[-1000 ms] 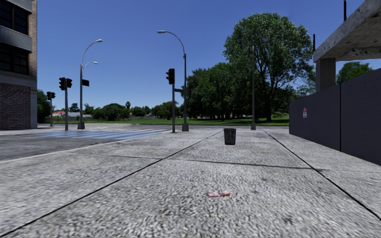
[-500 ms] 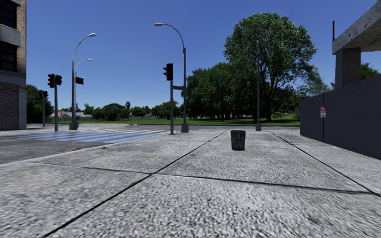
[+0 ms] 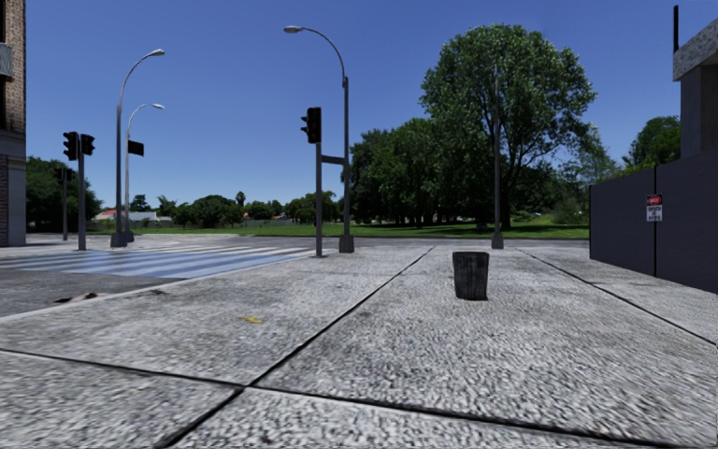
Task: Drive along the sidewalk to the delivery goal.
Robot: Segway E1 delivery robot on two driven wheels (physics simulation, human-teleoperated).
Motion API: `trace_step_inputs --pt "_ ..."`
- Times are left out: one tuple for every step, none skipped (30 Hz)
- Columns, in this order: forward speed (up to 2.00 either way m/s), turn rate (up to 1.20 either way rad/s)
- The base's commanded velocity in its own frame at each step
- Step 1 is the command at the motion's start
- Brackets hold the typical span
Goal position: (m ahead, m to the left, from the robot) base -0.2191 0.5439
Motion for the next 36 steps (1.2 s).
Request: trace_step_inputs --pt "1.1 0.0" --pt "0.82 0.0" --pt "0.82 0.0" --pt "0.56 0.0" --pt "0.26 0.0" --pt "0.03 0.0" --pt "0.0 0.0" --pt "0.0 0.0" --pt "0.0 0.0" --pt "0.0 0.0" --pt "0.0 0.0" --pt "0.0 0.0" --pt "0.0 0.0" --pt "0.0 0.0" --pt "0.0 0.0" --pt "0.0 0.0" --pt "0.0 0.0" --pt "0.0 0.0" --pt "0.0 0.0" --pt "0.0 0.0" --pt "0.0 0.0" --pt "0.0 0.0" --pt "0.0 0.0" --pt "0.0 0.0" --pt "0.0 0.0" --pt "0.0 0.0" --pt "0.0 0.0" --pt "0.0 0.0" --pt "0.0 0.0" --pt "0.0 0.0" --pt "0.0 0.0" --pt "0.0 0.0" --pt "0.0 0.0" --pt "0.0 0.0" --pt "0.0 0.0" --pt "0.0 0.0"
